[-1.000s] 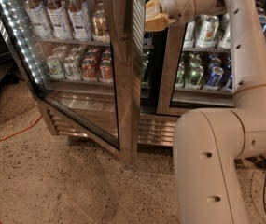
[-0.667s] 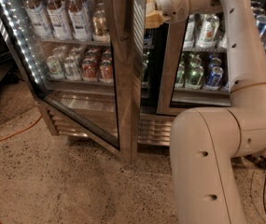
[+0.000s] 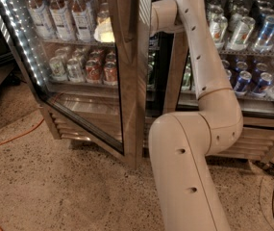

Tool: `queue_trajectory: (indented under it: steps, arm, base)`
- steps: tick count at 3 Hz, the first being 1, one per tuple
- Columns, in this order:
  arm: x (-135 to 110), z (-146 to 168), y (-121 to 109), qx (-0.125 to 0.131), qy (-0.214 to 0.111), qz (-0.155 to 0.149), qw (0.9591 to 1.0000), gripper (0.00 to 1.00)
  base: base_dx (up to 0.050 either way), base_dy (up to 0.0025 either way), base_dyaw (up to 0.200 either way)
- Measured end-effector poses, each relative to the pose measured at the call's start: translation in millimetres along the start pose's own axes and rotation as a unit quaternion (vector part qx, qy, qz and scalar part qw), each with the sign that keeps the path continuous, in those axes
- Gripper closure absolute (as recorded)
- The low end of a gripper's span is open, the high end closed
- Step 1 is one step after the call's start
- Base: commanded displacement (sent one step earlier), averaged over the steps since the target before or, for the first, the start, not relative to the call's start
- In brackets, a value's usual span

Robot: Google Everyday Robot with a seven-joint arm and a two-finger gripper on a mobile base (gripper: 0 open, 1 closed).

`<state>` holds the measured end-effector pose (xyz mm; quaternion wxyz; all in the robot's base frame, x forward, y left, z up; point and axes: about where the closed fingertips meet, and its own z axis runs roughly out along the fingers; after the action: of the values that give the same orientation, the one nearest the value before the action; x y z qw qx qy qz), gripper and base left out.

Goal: Open left fridge door

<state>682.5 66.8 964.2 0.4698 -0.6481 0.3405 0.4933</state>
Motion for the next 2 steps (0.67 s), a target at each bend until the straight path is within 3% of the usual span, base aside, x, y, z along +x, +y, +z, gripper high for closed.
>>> queue_trajectory:
  steps: [1, 2]
  arm:
    - [-3.9, 20.1, 3.7, -0.034, -0.040, 0.005, 0.9986, 1.00]
    - [-12.1, 40.7, 5.3, -0.065, -0.081, 0.004, 0.9946, 1.00]
  base:
    - [0.000, 0.00000, 0.000]
    - [0.000, 0.00000, 0.000]
